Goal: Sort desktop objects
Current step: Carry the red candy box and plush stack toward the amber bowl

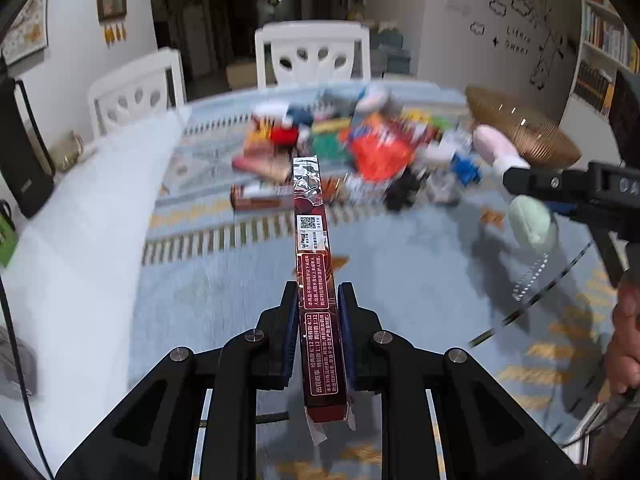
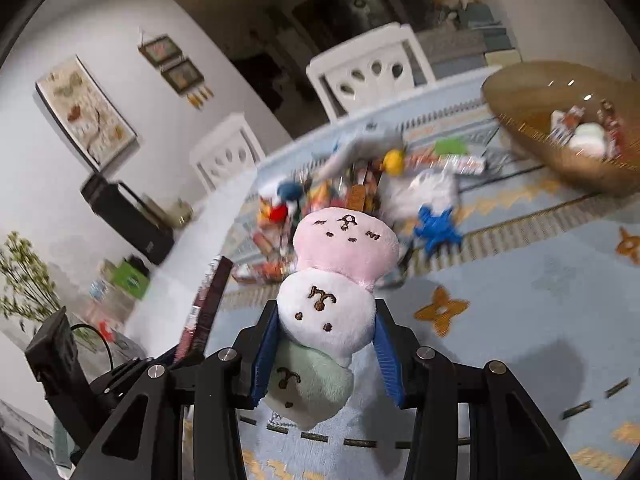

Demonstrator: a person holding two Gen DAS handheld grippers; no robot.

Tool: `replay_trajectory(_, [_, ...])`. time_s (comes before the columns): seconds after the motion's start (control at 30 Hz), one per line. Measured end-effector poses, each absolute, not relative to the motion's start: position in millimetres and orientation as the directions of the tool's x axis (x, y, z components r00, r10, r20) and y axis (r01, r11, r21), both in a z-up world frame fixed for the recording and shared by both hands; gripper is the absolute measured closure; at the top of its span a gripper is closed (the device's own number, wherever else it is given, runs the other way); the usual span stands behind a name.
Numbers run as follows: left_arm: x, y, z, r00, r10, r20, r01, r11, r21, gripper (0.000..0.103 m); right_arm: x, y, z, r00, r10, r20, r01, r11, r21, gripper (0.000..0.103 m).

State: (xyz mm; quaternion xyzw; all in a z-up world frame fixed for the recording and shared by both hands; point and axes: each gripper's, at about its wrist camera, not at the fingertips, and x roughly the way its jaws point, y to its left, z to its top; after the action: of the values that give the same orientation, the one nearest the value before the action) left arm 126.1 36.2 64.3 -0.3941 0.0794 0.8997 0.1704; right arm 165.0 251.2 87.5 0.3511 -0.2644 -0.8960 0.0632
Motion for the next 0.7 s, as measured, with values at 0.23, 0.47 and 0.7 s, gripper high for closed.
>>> replay_trajectory(0.23, [136,74,136,-0.695,0.308,-0.65,-0.43,-0.902,0.032,0.087,200,304,135,-0.84,-0.214,-0.498,-0.11,-0.832,0.544,0.059])
replay_trajectory(0.47, [112,131,181,-0.688,0.413,-0.598,-0.512,-0.859,-0.004,0.087,227,369,167,-0.899,-0.06,-0.434,-0.217,-0.8,0.56,0.059])
replay_trajectory(0.7, [87,209,202,-0.648,0.527,-0.55,-0.615,-0.788,-0.031,0.087,234,427,168,-0.899,0.06,-0.435,-0.336,-0.73,0.595,0.059])
